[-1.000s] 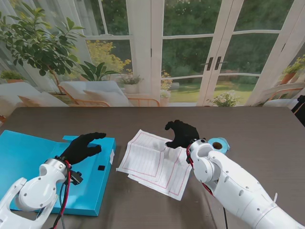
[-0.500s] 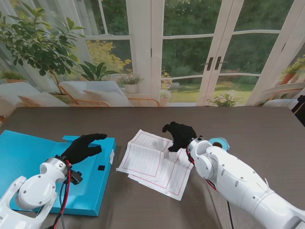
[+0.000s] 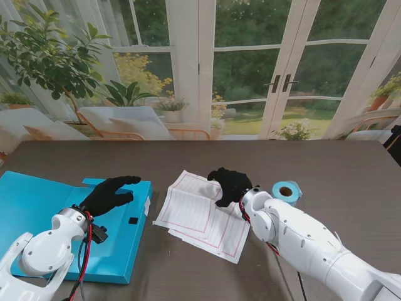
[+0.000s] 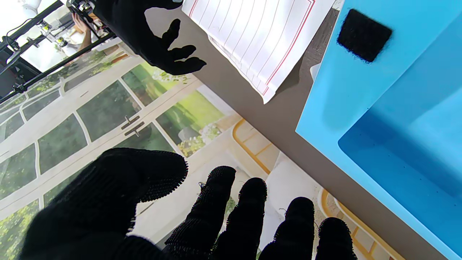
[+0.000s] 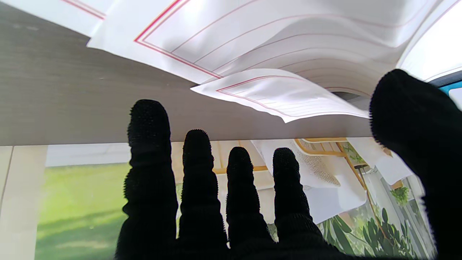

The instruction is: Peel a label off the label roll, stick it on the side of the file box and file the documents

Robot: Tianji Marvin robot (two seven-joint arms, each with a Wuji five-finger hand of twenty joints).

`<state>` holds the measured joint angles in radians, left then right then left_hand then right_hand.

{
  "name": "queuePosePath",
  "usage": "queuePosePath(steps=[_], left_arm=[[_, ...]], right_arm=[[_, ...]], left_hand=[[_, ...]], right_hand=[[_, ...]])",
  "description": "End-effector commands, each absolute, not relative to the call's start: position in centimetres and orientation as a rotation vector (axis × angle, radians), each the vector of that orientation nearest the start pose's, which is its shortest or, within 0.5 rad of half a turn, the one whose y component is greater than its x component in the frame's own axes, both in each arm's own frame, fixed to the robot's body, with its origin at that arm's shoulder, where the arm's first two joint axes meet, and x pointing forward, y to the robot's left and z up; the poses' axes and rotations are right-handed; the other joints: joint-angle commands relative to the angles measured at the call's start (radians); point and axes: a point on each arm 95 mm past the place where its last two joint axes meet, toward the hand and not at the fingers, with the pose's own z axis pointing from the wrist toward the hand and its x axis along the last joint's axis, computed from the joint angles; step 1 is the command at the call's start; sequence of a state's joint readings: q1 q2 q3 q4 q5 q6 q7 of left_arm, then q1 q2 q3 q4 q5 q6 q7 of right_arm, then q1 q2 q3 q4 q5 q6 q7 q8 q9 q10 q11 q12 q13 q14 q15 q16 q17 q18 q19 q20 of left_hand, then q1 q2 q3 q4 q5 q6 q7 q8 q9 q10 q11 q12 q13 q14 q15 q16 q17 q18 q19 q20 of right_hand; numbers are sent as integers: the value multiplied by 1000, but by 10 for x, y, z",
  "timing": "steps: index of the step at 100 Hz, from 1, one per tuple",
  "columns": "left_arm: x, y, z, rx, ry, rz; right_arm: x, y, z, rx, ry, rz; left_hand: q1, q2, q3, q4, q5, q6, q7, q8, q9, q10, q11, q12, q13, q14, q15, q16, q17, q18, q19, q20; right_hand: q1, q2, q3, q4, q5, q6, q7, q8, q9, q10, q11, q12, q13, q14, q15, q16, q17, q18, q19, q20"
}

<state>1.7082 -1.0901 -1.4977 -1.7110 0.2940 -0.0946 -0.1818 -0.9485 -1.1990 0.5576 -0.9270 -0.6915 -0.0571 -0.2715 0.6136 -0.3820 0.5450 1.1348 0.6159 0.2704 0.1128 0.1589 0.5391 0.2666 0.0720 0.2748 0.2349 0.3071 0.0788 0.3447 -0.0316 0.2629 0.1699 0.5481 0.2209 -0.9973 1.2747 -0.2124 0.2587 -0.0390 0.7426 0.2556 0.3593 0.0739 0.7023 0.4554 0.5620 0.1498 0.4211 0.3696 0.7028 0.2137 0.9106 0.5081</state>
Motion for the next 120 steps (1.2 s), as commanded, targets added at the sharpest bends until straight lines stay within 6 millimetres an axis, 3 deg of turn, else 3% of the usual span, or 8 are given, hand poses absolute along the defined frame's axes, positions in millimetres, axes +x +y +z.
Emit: queuePosePath(steps=[1, 33, 50, 78, 120], left_arm=[[382, 67, -295, -1848, 1124, -1894], [381, 67, -293, -1861, 1147, -1876], [383, 67, -295, -1877, 1156, -1860], [387, 65, -297, -1898, 1185, -1840], [385, 61, -294, -1911, 1194, -1820]], right_arm=[[503, 77, -376, 1119, 1698, 1533], [503, 74, -385, 1150, 1699, 1522], [502, 68, -381, 1171, 1675, 1551], [509, 60, -379, 1162, 1672, 1529], [508, 69, -394, 1203, 1678, 1538]], left_hand=[[26, -3, 13, 40, 18, -7, 0, -3, 7, -5, -8, 4, -4, 5, -15, -6, -19, -37, -30, 12], [27, 5, 12, 39, 24, -3, 1, -1, 14, 2, -6, 7, 1, 10, -14, -4, -19, -36, -31, 13], [28, 7, 11, 39, 32, 1, 4, 1, 21, 8, -4, 8, 8, 13, -12, -3, -17, -34, -31, 14], [27, 13, 9, 37, 40, 3, 6, 3, 28, 8, -3, 10, 12, 15, -11, -2, -17, -34, -31, 14], [27, 17, 9, 36, 45, 7, 7, 5, 35, 11, -3, 12, 18, 19, -10, 0, -14, -33, -31, 14]], right_hand=[[-23, -62, 41, -27, -51, 4, 7, -10, -43, -4, 10, -16, -30, -2, 11, -7, -548, -13, -14, -9], [23, -43, 49, -19, -43, -6, 17, -10, -11, -1, 22, -16, -2, 3, 19, -7, -541, -9, -10, -11], [-5, -28, 34, -21, -47, -8, 15, -13, -11, -1, 22, -18, 1, 6, 20, -6, -551, -7, -14, -14], [26, -55, 43, -18, -45, -5, 13, -16, -11, -1, 23, -21, 7, 9, 19, -5, -549, -4, -15, -15], [-3, -15, 32, -20, -64, -7, 12, -18, -9, 10, 20, -23, 6, 13, 22, -2, -550, -5, -17, -14]])
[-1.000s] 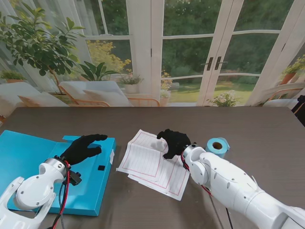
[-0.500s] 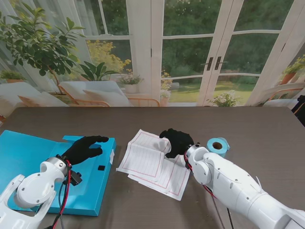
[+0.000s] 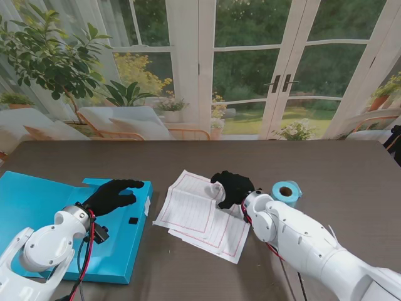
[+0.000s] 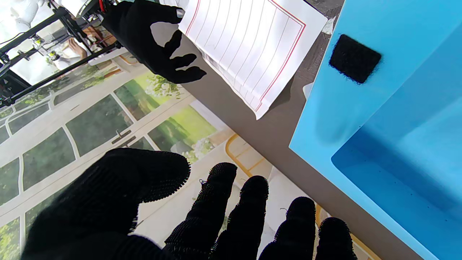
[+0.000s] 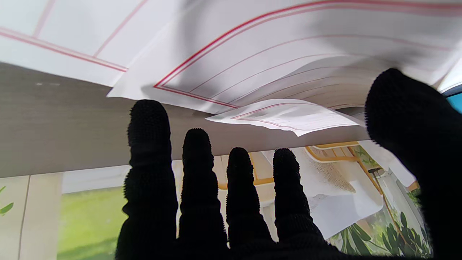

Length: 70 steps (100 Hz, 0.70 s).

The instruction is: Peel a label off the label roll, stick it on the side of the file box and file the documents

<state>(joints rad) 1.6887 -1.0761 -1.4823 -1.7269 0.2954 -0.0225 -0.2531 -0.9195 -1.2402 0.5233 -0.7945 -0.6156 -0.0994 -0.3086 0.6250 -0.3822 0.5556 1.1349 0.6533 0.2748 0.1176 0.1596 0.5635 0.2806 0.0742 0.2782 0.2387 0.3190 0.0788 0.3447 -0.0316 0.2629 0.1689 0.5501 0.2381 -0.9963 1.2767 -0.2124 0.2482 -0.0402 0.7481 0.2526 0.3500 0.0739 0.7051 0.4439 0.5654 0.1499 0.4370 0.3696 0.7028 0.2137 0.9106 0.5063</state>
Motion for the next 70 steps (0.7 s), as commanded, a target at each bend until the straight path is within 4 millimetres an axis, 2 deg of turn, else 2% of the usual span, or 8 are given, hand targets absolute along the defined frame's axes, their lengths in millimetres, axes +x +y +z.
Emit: queuePosePath(steps=[1, 22, 32, 41, 48, 56, 70], left_arm=[[385, 61, -294, -1911, 1194, -1820], [384, 60, -292, -1920, 1194, -1811], [383, 59, -292, -1927, 1193, -1805], [382, 58, -292, -1937, 1191, -1799], [382, 58, -292, -1943, 1191, -1794], [382, 57, -292, -1947, 1192, -1791], [382, 57, -291, -1955, 1190, -1787]], right_arm=[[508, 70, -394, 1203, 1679, 1539], [506, 73, -399, 1242, 1664, 1557], [507, 73, -401, 1261, 1678, 1558], [508, 73, -403, 1281, 1684, 1565], [507, 74, -406, 1302, 1683, 1583], [507, 73, -408, 1315, 1695, 1594], [506, 73, -412, 1346, 1706, 1636]], left_hand=[[16, 17, -2, 36, 7, 3, 2, 4, 10, -2, -5, 9, 15, 7, -10, 0, -14, -33, -30, 12], [14, 27, -6, 32, 7, 5, 1, 4, 10, 0, -6, 9, 18, 9, -9, 1, -14, -31, -30, 12], [14, 30, -7, 31, 9, 7, 1, 4, 10, 2, -6, 9, 18, 11, -9, 1, -14, -31, -30, 12], [12, 38, -10, 27, 8, 7, 0, 4, 11, 2, -6, 8, 20, 14, -9, 2, -14, -31, -30, 12], [1, 53, -25, 14, 9, 7, -1, 4, 10, 6, -6, 8, 21, 13, -9, 2, -14, -30, -30, 12], [12, 43, -13, 21, 10, 8, -1, 4, 10, 7, -6, 8, 23, 14, -8, 3, -14, -31, -30, 12], [12, 46, -12, 22, 10, 10, -1, 4, 9, 7, -6, 8, 24, 14, -8, 3, -14, -31, -30, 12]], right_hand=[[-21, -16, 29, -20, -54, -6, 6, -15, 0, 10, 18, -11, 3, 13, 6, -2, -550, -5, -17, -12], [-22, 91, -6, -9, -77, -24, 4, -20, -1, 15, 22, -10, -3, 15, 9, 1, -556, -8, -19, -8], [-11, 119, -12, -3, -92, -33, 2, -23, -24, 14, 14, -12, -11, 15, 8, 1, -562, -10, -23, -7], [1, 164, -25, 5, -88, -64, 3, -25, -3, 18, 25, -9, -12, 16, 11, 2, -563, -10, -26, -5], [21, 199, -27, 13, -64, -109, 5, -26, 8, 16, 26, -10, -6, 18, 14, 3, -561, -11, -26, -1], [31, 273, -43, 26, -17, -162, -3, -27, 20, 13, 24, -13, -2, 17, 15, 3, -560, -13, -27, 4], [56, 344, -42, 44, 137, -231, -8, -15, 74, 4, 25, -16, 13, 20, 21, 4, -557, -13, -31, 10]])
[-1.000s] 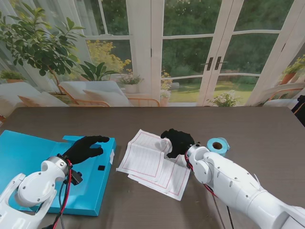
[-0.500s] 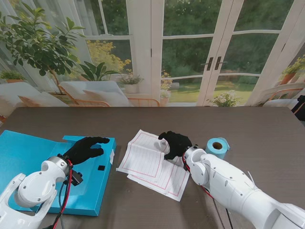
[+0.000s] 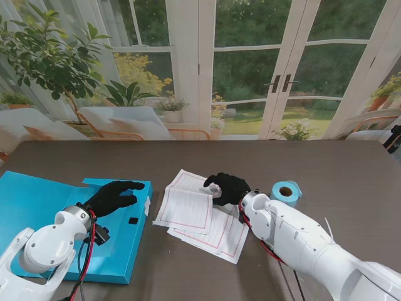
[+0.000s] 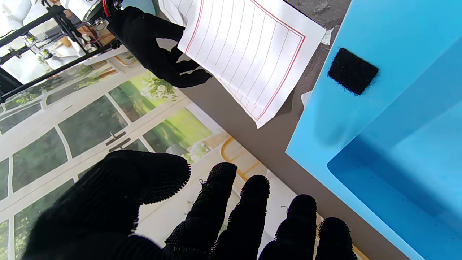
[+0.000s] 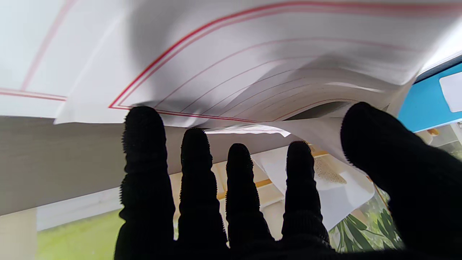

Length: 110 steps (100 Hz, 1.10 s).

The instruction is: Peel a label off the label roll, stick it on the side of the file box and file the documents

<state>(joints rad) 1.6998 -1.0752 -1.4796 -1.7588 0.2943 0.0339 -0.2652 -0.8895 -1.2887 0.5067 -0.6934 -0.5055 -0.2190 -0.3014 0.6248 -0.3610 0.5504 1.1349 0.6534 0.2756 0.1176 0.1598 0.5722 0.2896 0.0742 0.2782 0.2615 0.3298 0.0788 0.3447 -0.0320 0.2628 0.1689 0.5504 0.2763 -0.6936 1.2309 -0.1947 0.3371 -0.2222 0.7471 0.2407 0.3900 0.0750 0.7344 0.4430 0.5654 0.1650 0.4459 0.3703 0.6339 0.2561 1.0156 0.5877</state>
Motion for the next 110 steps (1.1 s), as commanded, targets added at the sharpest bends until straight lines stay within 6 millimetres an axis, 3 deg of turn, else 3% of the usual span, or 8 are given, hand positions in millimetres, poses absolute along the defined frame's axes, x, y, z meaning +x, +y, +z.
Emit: queuePosePath(steps=[1, 13, 15, 30, 43, 53, 77, 110], left_arm=[[382, 57, -291, -1956, 1190, -1786], [382, 56, -291, -1962, 1187, -1785], [382, 56, -291, -1964, 1185, -1786], [382, 55, -291, -1976, 1179, -1788], [382, 54, -291, -1990, 1170, -1786], [381, 53, -291, -2002, 1163, -1785], [383, 50, -291, -2029, 1151, -1789], [383, 49, -292, -2044, 1148, -1802]], right_arm=[[506, 74, -412, 1349, 1705, 1639], [506, 76, -415, 1371, 1692, 1693], [506, 76, -415, 1375, 1687, 1702], [505, 79, -417, 1390, 1674, 1740], [506, 81, -418, 1392, 1658, 1757], [507, 82, -417, 1391, 1639, 1768], [511, 84, -412, 1350, 1587, 1783], [512, 86, -401, 1300, 1532, 1817]], left_hand=[[11, 26, -7, 22, 10, 8, -2, 4, 0, -3, -6, 8, 1, 3, -8, 3, -14, -31, -30, 12], [8, 36, -11, 17, 9, 10, -3, 4, -2, -3, -6, 8, 1, 3, -8, 4, -14, -31, -30, 12], [-16, 64, -50, -19, 8, 8, -4, 3, -4, -3, -7, 8, 2, 4, -8, 4, -14, -32, -30, 12], [6, 51, -14, 6, 9, 11, -4, 3, -5, -1, -7, 7, 5, 5, -7, 6, -13, -31, -30, 12], [6, 63, -17, 2, 10, 11, -5, 3, -7, 3, -7, 7, 5, 6, -6, 7, -13, -31, -30, 12], [5, 74, -20, -1, 11, 12, -6, 3, -8, 3, -8, 7, 3, 8, -7, 7, -13, -31, -30, 12], [5, 93, -25, -8, 8, 17, -9, 1, -13, 8, -9, 6, 2, 9, -7, 8, -16, -31, -31, 12], [3, 115, -31, -18, 4, 18, -13, 0, -17, 11, -9, 5, 2, 10, -7, 9, -17, -32, -31, 12]], right_hand=[[18, 48, 5, 28, 58, -52, -6, -2, 39, 3, -4, -15, 16, 6, 13, 4, -487, -54, -136, -70], [12, 113, 9, 39, 184, -81, -10, 12, 124, 4, -5, -19, 55, 10, 25, 6, -465, -47, -126, -64], [12, 118, 11, 41, 199, -82, -12, 13, 138, 4, -5, -19, 62, 10, 26, 6, -461, -45, -124, -63], [-19, 159, 29, 45, 287, -86, -20, 22, 207, 8, -13, -22, 107, 13, 37, 8, -442, -40, -108, -63], [-23, 192, 32, -64, 339, -98, 14, -85, 243, 4, -21, -19, 132, 12, 41, 10, -432, -39, -86, -76], [-18, 198, 22, -95, 369, -101, 40, -115, 269, -2, -22, -20, 158, 13, 50, 12, -418, -38, -71, -76], [12, 128, 52, -148, 459, -74, 214, -185, 375, -83, -42, -32, 246, 4, 68, 16, -365, -45, -5, -97], [16, 96, 79, -160, 499, -53, 286, -198, 449, -101, -60, -45, 323, 3, 79, 23, -324, -49, 38, -118]])
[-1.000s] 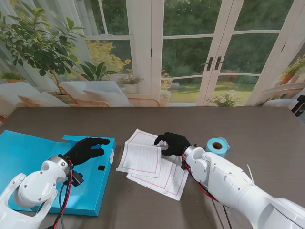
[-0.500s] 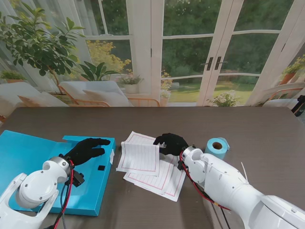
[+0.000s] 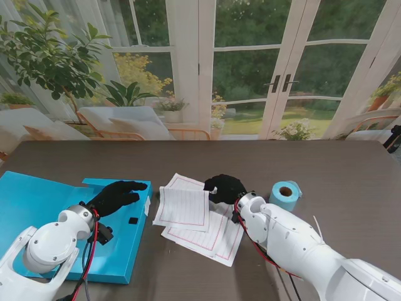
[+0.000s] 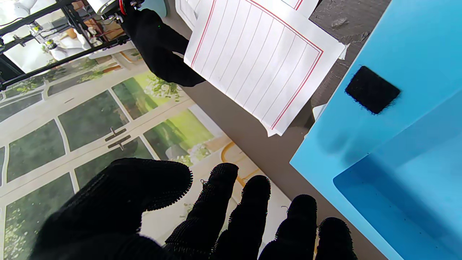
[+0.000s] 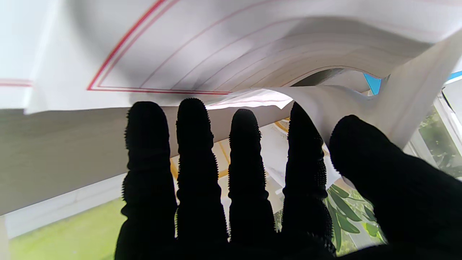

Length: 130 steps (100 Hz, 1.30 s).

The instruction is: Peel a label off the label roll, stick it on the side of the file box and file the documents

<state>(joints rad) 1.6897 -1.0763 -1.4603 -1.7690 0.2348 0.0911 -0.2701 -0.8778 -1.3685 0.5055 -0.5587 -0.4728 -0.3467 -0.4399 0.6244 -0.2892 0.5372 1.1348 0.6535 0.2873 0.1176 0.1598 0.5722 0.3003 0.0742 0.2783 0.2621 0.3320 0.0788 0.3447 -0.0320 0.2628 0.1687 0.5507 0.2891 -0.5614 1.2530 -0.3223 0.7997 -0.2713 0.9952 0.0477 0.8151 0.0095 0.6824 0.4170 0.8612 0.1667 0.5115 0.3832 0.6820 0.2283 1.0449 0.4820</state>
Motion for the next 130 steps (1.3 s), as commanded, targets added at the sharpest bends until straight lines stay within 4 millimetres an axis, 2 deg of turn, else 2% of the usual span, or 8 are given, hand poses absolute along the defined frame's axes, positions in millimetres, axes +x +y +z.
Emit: queuePosePath(steps=[1, 26, 41, 59, 68, 112, 120, 130], left_arm=[[383, 49, -292, -2044, 1148, -1803], [382, 49, -291, -2052, 1136, -1813], [381, 50, -291, -2049, 1133, -1817], [380, 51, -291, -2046, 1129, -1823], [380, 51, -290, -2043, 1122, -1828], [378, 54, -286, -2022, 1094, -1859], [377, 54, -285, -2022, 1090, -1862], [377, 54, -284, -2020, 1082, -1867]], right_arm=[[512, 86, -400, 1299, 1530, 1819], [514, 88, -390, 1271, 1502, 1829], [517, 90, -382, 1253, 1463, 1837], [521, 94, -373, 1191, 1429, 1849], [522, 96, -370, 1164, 1416, 1860], [522, 102, -369, 1077, 1408, 1919], [521, 104, -370, 1075, 1390, 1944], [520, 104, -368, 1075, 1364, 1978]], left_hand=[[3, 43, -18, -18, 4, 6, -13, 0, -17, 0, -9, 5, 1, 8, -7, 9, -17, -32, -31, 11], [3, 56, -20, -24, 2, 8, -15, -1, -17, 2, -9, 4, 1, 10, -7, 9, -17, -32, -31, 12], [2, 61, -22, -27, 1, 7, -16, -1, -17, 2, -9, 4, 3, 10, -6, 9, -16, -31, -30, 12], [1, 65, -23, -30, -5, 13, -19, -2, -21, 3, -10, 4, 2, 10, -7, 10, -15, -30, -29, 13], [0, 66, -25, -31, -7, 14, -20, -3, -22, 3, -10, 4, -2, 10, -8, 9, -14, -30, -29, 13], [-3, 75, -29, -39, -13, 18, -22, -4, -26, 10, -11, 3, -8, 10, -9, 9, -18, -30, -30, 14], [-14, 84, -45, -55, -14, 20, -23, -4, -28, 12, -11, 2, -10, 11, -9, 8, -19, -30, -30, 14], [-7, 80, -33, -48, -13, 24, -23, -4, -29, 14, -11, 2, -10, 11, -9, 8, -19, -30, -30, 15]], right_hand=[[3, -37, 58, -33, 37, -4, 38, -5, 25, -36, -8, -19, 29, 3, 14, 10, -372, -21, 9, -13], [11, -39, 61, -37, 36, 0, 54, -12, 39, -12, -18, -21, 82, 16, 58, 38, -347, -12, 39, -18], [19, -57, 70, -38, 48, 10, 68, -12, 73, -24, -17, -20, 127, 13, 95, 59, -315, -8, 71, -12], [13, -164, 180, -63, 107, 37, 136, -29, 289, -38, -34, -18, 300, -32, 220, 127, -180, -19, 169, -16], [21, -195, 217, -72, 134, 28, 183, 9, 404, -33, -47, 0, 394, -65, 280, 160, -100, -27, 217, -20], [37, -245, 275, -89, 197, 99, 255, 184, 577, 28, 74, 236, 459, -198, 713, 335, 186, -23, 345, 36], [49, -254, 274, -87, 204, 122, 267, 204, 588, 42, 103, 274, 459, -208, 779, 360, 215, -8, 359, 58], [61, -261, 273, -85, 208, 173, 272, 216, 599, 63, 119, 299, 459, -205, 824, 378, 239, 7, 371, 78]])
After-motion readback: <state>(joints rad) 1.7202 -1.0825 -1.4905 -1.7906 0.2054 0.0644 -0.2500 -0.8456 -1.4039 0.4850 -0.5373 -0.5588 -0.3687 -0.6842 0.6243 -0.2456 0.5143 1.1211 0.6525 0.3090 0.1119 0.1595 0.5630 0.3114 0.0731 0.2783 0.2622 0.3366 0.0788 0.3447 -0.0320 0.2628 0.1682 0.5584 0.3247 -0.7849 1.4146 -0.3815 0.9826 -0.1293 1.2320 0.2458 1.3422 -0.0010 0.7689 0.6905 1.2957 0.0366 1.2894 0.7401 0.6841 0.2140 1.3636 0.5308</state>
